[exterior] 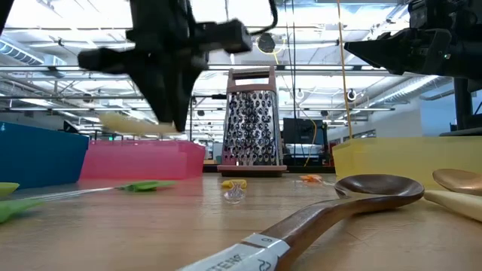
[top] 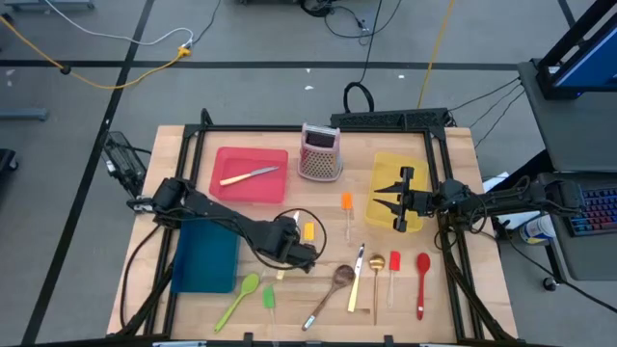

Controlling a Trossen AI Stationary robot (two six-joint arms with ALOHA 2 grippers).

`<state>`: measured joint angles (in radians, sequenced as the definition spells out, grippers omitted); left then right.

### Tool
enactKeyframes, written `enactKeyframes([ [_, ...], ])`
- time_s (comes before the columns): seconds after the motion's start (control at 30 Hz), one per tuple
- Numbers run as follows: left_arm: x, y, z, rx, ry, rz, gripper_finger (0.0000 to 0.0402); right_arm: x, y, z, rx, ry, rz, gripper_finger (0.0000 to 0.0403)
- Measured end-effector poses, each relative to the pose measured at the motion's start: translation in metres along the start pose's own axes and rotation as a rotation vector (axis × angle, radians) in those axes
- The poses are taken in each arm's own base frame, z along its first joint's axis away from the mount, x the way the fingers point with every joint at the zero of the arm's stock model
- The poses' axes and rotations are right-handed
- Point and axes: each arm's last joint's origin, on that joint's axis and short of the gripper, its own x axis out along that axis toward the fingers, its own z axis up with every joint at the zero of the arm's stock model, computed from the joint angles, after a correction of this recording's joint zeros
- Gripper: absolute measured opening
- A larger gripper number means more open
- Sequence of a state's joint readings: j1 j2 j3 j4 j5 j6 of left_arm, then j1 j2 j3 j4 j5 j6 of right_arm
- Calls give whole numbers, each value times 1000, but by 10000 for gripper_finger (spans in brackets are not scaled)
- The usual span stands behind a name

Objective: Pick & Place Kitchen Items
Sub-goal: Put the yellow knife into the red bin

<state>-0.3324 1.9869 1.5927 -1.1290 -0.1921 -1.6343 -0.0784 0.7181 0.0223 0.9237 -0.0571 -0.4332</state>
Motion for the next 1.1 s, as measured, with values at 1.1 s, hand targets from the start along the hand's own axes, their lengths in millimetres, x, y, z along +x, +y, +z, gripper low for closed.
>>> enactKeyframes([
  [1.1,-9,88,204,320,175,379,41,0,1,-2,7,20,9,93],
])
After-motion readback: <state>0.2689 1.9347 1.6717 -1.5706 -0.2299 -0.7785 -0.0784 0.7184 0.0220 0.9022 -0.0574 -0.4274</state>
